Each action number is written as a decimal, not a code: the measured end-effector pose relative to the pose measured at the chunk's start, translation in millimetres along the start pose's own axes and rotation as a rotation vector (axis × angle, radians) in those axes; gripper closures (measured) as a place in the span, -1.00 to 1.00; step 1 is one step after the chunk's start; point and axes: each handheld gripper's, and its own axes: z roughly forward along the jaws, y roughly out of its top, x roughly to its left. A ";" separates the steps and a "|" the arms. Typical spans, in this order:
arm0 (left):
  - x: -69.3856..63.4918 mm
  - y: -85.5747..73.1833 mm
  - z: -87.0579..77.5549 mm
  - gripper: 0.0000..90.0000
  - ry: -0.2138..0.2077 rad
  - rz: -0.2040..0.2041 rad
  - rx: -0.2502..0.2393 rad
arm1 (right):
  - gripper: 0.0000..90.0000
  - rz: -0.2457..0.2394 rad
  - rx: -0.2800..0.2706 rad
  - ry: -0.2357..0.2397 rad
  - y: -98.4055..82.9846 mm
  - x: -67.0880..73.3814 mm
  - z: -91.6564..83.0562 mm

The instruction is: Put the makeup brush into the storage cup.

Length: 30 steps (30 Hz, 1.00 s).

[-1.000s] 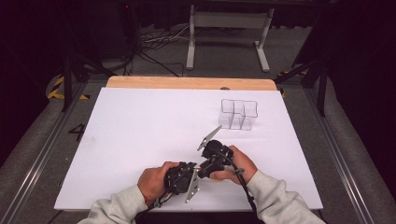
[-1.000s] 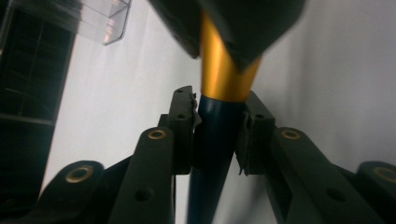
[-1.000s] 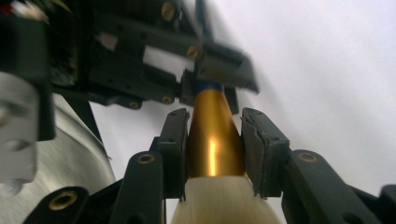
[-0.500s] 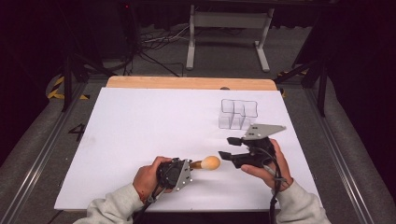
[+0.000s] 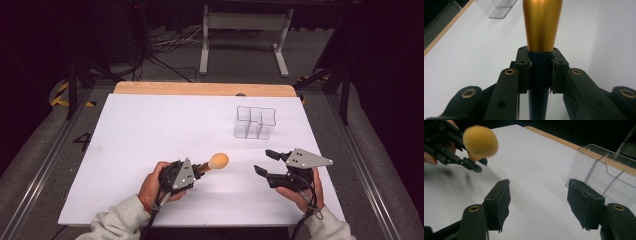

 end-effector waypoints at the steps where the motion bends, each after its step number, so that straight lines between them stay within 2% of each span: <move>1: 0.9 0.2 -0.2 0.63 -0.004 -0.006 -0.006 | -0.23 -0.006 0.000 -0.011 -2.7 0.2 1.4; 3: 1.5 0.7 -1.4 0.63 -0.009 -0.024 -0.015 | -0.26 -0.039 0.013 -0.047 -7.6 0.9 3.7; 5: 2.9 1.3 -2.4 0.63 -0.019 -0.036 -0.030 | -0.28 -0.042 0.013 -0.048 -11.9 0.6 4.3; 11: 13.0 3.6 -2.1 0.63 -0.054 -0.128 -0.096 | -0.34 -0.070 0.000 -0.120 -28.7 -2.9 -2.9; 12: 14.7 4.1 -1.2 0.63 -0.061 -0.145 -0.107 | -0.34 -0.065 -0.009 -0.125 -30.4 -4.3 -5.0; 13: 14.7 4.1 -1.2 0.63 -0.061 -0.145 -0.107 | -0.34 -0.065 -0.009 -0.125 -30.4 -4.3 -5.0; 14: 17.2 4.8 -0.1 0.63 -0.065 -0.161 -0.118 | -0.35 -0.052 -0.028 -0.146 -34.6 -7.0 -9.2; 16: 23.9 6.7 3.8 0.63 -0.081 -0.216 -0.161 | -0.36 -0.045 -0.043 -0.152 -37.9 -8.4 -12.0; 20: 35.6 14.7 15.4 0.63 -0.117 -0.283 -0.230 | -0.36 -0.031 -0.050 -0.149 -43.7 -9.5 -14.7; 24: 43.1 31.6 26.1 0.63 -0.133 -0.285 -0.277 | -0.38 -0.046 -0.057 -0.151 -46.8 -7.5 -16.3; 28: 52.8 54.3 36.0 0.64 -0.117 -0.258 -0.330 | -0.41 -0.046 -0.049 -0.150 -51.6 -7.2 -15.2; 30: 58.9 63.6 40.9 0.64 -0.131 -0.269 -0.368 | -0.42 -0.045 -0.040 -0.154 -53.5 -6.6 -14.5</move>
